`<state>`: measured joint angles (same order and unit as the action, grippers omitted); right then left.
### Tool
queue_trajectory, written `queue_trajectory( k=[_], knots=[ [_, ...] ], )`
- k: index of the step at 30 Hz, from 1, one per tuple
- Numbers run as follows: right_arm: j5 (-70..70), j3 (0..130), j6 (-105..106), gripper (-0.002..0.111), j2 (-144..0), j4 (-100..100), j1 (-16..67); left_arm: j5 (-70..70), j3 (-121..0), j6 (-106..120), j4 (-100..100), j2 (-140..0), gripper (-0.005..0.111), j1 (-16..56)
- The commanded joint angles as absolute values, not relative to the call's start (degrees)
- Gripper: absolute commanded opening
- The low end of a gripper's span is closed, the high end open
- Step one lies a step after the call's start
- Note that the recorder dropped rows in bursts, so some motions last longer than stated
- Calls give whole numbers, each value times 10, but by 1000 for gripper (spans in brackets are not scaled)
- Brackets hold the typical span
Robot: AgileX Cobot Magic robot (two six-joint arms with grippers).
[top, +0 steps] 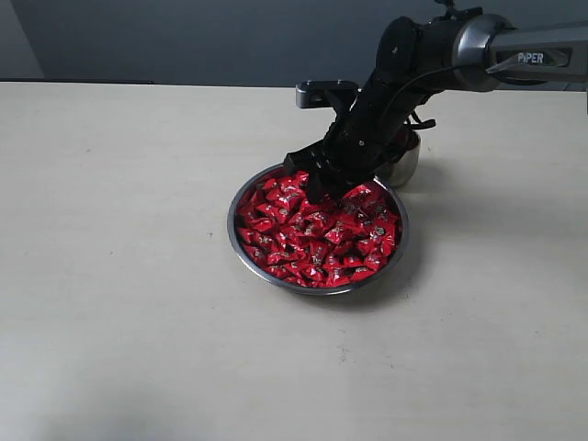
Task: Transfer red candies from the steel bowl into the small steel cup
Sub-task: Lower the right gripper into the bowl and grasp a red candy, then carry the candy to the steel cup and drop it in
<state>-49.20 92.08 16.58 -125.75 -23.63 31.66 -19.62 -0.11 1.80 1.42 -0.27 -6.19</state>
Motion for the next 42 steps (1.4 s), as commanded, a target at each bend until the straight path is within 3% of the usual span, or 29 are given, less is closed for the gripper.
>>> queue_trajectory(
  k=[1, 5, 7, 12, 29, 42],
  knots=[
    [-487, 923, 169, 36, -1266, -249, 315, -191, 0, 17, 16, 0, 0, -62],
    [-486, 923, 169, 36, -1270, -249, 315, -191, 0, 17, 16, 0, 0, -62],
    [-481, 923, 169, 31, -1270, -249, 315, -191, 0, 17, 16, 0, 0, -62],
    [-477, 923, 174, 0, -1270, -249, 315, -191, 0, 17, 16, 0, 0, -62],
    [-489, 923, 174, -1, -1203, -201, 315, -191, 0, 17, 16, 0, 0, -62],
    [-462, 941, 63, -1, -1152, 4, 280, -191, 0, 17, 16, 0, 0, -62]
  ],
)
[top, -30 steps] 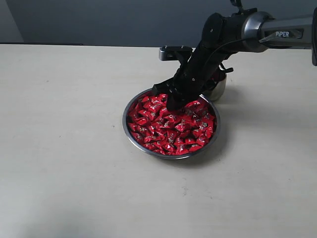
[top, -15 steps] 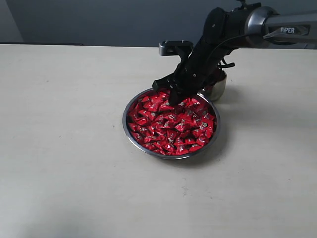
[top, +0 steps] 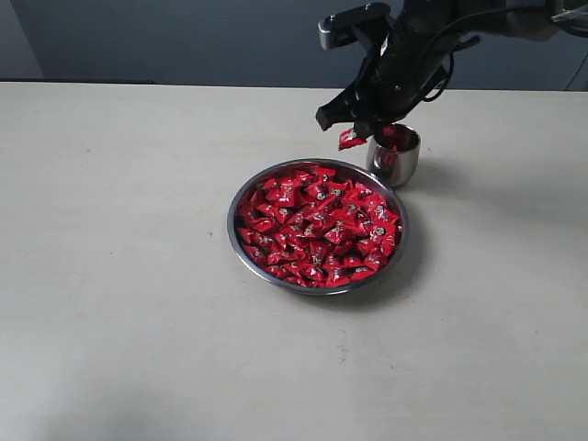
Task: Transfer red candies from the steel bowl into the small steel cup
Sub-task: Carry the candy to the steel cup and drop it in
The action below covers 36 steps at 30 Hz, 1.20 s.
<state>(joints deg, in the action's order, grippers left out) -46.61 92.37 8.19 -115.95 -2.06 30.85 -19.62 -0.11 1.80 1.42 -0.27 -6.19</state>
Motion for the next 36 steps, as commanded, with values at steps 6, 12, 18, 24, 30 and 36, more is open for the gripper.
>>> queue_trajectory(
  k=[6, 12, 18, 24, 30, 36],
  knots=[
    [-459, 952, 57, -1, -1155, 4, 233, -191, 0, 17, 16, 0, 0, -62],
    [-457, 952, 57, -1, -1182, -3, 212, -191, 0, 17, 16, 0, 0, -62],
    [-444, 952, 65, -1, -1202, -20, 218, -191, 0, 17, 16, 0, 0, -62],
    [-423, 952, 74, -1, -1205, -35, 220, -191, 0, 17, 16, 0, 0, -62],
    [-432, 952, 80, 13, -1205, -36, 220, -191, 0, 17, 16, 0, 0, -62],
    [-436, 952, 80, 33, -1205, -36, 220, -191, 0, 17, 16, 0, 0, -62]
  ],
)
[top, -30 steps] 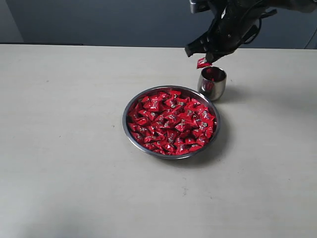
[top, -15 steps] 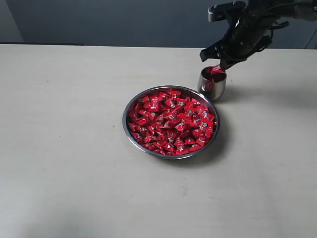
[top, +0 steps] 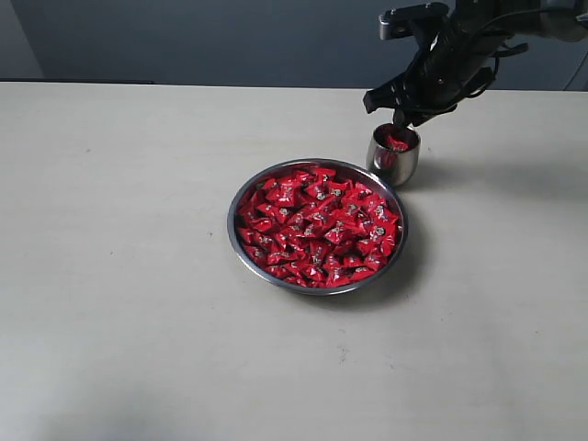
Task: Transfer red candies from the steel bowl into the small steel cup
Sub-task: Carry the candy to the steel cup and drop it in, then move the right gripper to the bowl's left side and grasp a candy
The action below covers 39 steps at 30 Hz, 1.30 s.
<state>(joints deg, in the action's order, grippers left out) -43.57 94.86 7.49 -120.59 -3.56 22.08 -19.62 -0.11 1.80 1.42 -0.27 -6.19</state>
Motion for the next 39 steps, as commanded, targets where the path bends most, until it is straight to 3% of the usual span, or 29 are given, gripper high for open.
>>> queue_trajectory(
  k=[1, 13, 22, 39],
  knots=[
    [-437, 952, 80, 32, -1205, -36, 220, -191, 0, 17, 16, 0, 0, -62],
    [-507, 952, 174, 32, -1177, -226, 248, -191, 0, 17, 16, 0, 0, -62],
    [-535, 951, 150, 32, -1205, -185, 297, -191, 0, 17, 16, 0, 0, -62],
    [-417, 951, 178, 32, -1270, -209, 341, -191, 0, 17, 16, 0, 0, -62]
  ],
)
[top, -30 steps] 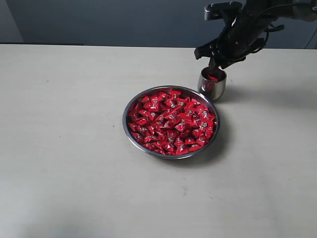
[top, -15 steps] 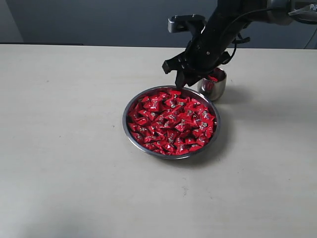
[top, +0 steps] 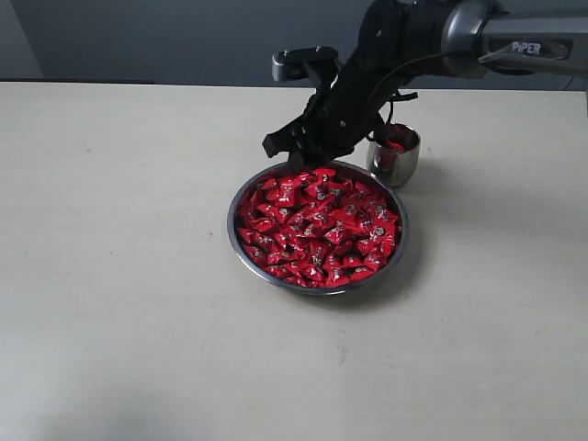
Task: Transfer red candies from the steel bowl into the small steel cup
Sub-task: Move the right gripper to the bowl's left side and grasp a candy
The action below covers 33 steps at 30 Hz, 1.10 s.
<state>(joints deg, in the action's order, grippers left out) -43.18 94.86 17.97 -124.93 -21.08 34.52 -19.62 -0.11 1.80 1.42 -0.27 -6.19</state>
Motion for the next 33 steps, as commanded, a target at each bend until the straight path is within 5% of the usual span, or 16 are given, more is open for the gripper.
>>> queue_trajectory(
  k=[1, 33],
  knots=[
    [-417, 952, 178, 32, -1273, -215, 341, -191, 0, 17, 16, 0, 0, -62],
    [-446, 997, 172, 32, -1312, -272, 342, -191, 0, 17, 16, 0, 0, -62]
  ],
)
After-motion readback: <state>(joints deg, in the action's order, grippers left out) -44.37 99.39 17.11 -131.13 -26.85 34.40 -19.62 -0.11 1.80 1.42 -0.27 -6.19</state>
